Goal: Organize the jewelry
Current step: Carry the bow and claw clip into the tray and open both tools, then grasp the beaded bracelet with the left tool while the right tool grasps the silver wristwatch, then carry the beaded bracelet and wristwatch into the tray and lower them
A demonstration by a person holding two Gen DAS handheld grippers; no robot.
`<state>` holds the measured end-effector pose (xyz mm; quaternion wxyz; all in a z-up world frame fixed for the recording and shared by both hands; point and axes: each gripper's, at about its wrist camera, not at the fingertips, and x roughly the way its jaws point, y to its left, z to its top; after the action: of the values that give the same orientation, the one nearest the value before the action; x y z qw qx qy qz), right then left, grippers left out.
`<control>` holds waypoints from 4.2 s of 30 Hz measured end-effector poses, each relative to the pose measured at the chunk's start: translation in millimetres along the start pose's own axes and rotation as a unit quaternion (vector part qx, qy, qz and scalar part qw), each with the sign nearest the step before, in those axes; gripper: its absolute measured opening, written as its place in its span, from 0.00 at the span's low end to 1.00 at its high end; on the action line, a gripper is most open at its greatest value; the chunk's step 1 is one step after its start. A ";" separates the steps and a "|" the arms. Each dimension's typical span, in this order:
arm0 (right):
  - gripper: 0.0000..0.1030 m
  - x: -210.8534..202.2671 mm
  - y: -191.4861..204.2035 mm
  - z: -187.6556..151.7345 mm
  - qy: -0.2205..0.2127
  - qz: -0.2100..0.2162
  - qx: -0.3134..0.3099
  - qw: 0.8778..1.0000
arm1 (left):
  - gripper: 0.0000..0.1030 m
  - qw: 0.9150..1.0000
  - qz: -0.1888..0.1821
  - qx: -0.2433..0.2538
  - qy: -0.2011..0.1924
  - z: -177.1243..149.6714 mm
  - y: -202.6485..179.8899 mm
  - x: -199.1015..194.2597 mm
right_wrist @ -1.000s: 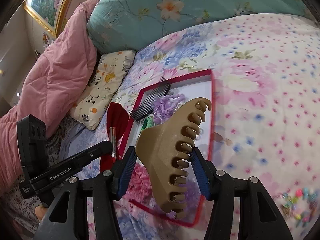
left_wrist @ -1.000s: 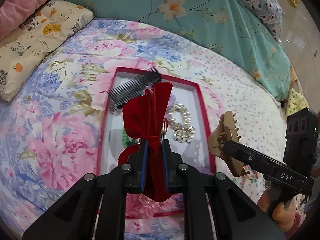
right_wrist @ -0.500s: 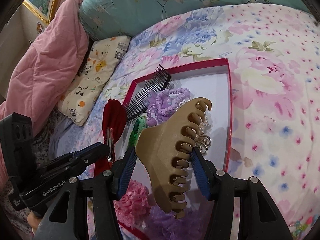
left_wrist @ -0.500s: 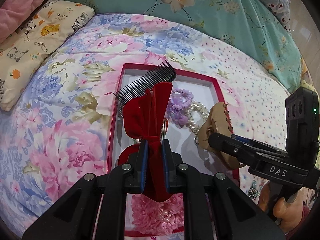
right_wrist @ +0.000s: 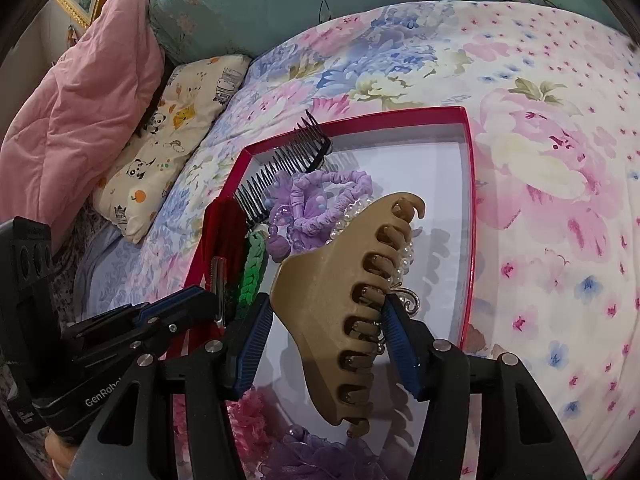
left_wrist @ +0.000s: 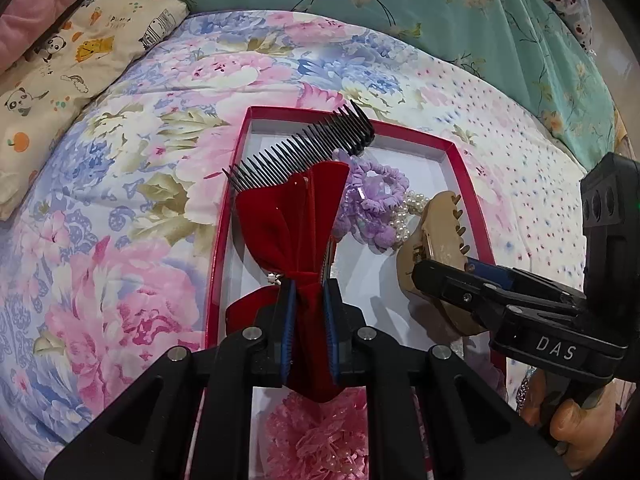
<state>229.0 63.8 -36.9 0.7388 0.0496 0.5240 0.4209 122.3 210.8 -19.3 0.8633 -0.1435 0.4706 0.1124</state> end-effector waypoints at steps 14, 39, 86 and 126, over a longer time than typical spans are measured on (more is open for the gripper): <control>0.62 -1.3 0.6 0.5 0.007 0.005 0.004 1.000 | 0.25 1.000 -0.002 -0.011 0.012 -0.9 -1.0 2.0; 0.72 -100.4 -9.9 -33.3 -0.063 0.027 0.043 0.997 | 0.56 0.999 -0.044 -0.020 -0.022 -22.5 -23.4 -56.5; 0.71 -228.1 -170.0 -171.6 -0.076 -0.192 0.158 0.966 | 0.53 0.963 -0.158 0.185 0.112 -106.5 -249.6 8.6; 0.10 -226.1 -105.7 -157.8 -0.106 -0.039 0.128 0.985 | 0.06 0.981 -0.183 0.066 0.006 -76.7 -137.5 -80.2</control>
<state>138.6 -214.4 4.0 0.7936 0.1675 0.4935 0.3139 65.0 50.6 28.5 0.8739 -0.1702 0.4482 -0.0799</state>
